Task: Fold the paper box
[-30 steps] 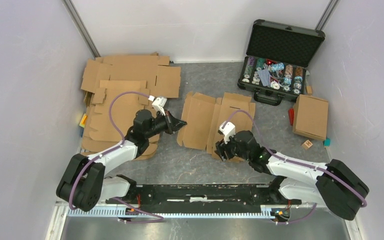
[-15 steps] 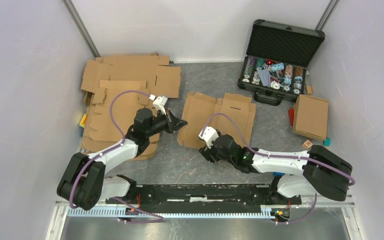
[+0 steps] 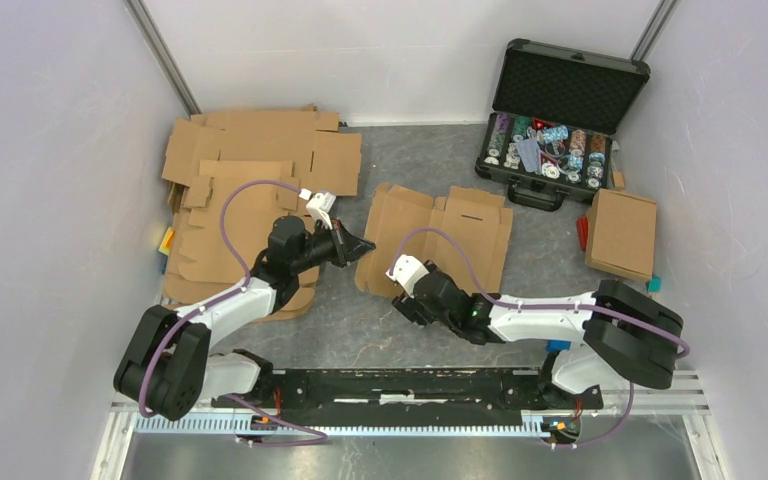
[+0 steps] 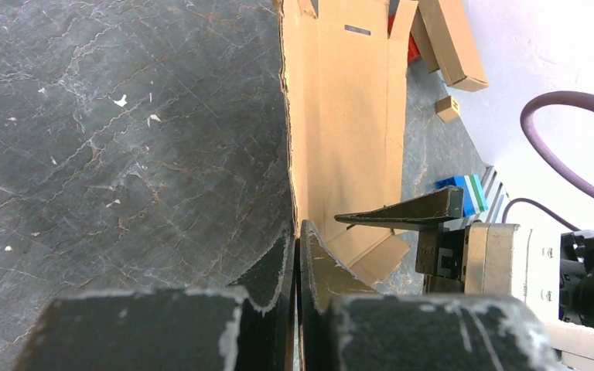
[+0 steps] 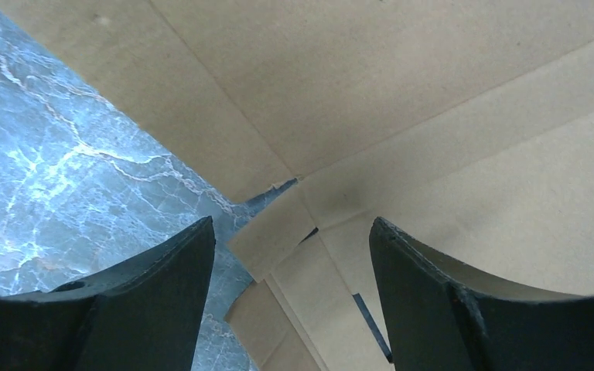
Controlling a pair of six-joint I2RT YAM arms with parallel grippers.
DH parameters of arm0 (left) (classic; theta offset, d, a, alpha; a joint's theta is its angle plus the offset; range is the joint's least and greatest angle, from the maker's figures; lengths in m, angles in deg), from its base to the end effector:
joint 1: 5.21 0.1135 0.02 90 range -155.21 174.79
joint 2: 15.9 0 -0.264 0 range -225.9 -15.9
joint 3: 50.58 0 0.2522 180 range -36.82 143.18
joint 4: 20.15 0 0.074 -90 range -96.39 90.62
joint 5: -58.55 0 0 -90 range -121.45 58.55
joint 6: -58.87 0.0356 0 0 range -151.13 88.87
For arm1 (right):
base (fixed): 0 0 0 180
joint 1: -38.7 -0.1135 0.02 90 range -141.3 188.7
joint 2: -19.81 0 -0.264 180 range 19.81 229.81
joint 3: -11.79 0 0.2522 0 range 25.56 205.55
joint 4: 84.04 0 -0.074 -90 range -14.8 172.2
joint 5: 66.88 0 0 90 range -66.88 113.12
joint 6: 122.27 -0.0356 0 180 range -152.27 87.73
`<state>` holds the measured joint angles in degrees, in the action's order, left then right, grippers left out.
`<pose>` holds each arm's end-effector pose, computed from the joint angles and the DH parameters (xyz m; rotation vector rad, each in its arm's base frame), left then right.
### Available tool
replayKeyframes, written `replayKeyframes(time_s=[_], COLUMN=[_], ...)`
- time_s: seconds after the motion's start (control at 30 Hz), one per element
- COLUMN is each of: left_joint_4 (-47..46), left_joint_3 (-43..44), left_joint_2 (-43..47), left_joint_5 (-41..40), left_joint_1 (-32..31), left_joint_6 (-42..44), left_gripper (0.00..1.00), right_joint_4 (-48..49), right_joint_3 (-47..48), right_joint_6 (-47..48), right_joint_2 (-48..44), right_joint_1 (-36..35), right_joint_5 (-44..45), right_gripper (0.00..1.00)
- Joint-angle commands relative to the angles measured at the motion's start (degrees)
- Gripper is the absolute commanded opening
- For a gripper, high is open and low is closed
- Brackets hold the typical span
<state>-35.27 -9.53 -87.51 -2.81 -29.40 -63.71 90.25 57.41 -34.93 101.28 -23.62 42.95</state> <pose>0.2259 -0.1202 0.2078 0.2328 1.9522 -1.1319 0.1341 0.2297 0.1556 -0.9642 2.0366 0.2116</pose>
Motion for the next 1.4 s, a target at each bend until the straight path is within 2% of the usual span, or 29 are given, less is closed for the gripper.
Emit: replayKeyframes(time_s=[0.0,0.17,0.3,0.4,0.53,0.77,0.8,0.87,1.17,1.27,1.37], left_joint_4=[-0.8,-0.7,-0.7,-0.7,-0.7,-0.7,-0.7,-0.8,-0.8,-0.8,-0.8], left_joint_3=[2.0,2.0,2.0,2.2,2.4,2.6,2.6,2.8,3.3,3.5,3.6], left_joint_2=[0.2,0.1,0.1,-0.1,-0.4,-0.5,-0.7,-0.9,-2.2,-2.6,-2.9], left_joint_5=[0.7,1.0,1.1,1.3,1.8,2.2,2.4,2.6,3.5,3.6,3.8], left_joint_1=[-0.1,0.0,0.0,0.0,0.0,-0.1,-0.1,-0.2,-0.3,-0.3,-0.3], left_joint_6=[0.9,0.9,0.9,0.9,0.7,0.5,0.5,0.4,0.1,0.1,0.0], left_gripper=[0.02,0.02,0.02,0.02,0.02,0.03,0.03,0.03,0.03,0.03,0.04], right_joint_4=[-0.9,-0.9,-0.6,0.1,-0.2,0.1,-0.1,-0.6,-1.9,-2.4,-2.1], right_joint_3=[1.6,-0.1,-0.7,-0.5,0.3,0.4,0.5,0.9,4.7,6.0,6.7], right_joint_6=[-0.3,-0.6,0.7,2.2,2.1,3.7,3.9,4.1,5.0,4.8,4.3], right_joint_2=[-0.9,-4.7,-6.4,-5.5,-3.7,-3.3,-3.1,-2.7,2.0,3.8,5.0], right_joint_1=[-0.6,-0.5,-0.5,-0.5,-0.5,-0.5,-0.5,-0.4,2.0,2.7,3.8], right_joint_5=[5.6,9.7,8.3,4.0,2.9,3.9,5.1,7.2,10.1,11.0,9.5], right_gripper=[0.76,0.54,0.39,0.37,0.32,0.32,0.33,0.41,0.45,0.49,0.51])
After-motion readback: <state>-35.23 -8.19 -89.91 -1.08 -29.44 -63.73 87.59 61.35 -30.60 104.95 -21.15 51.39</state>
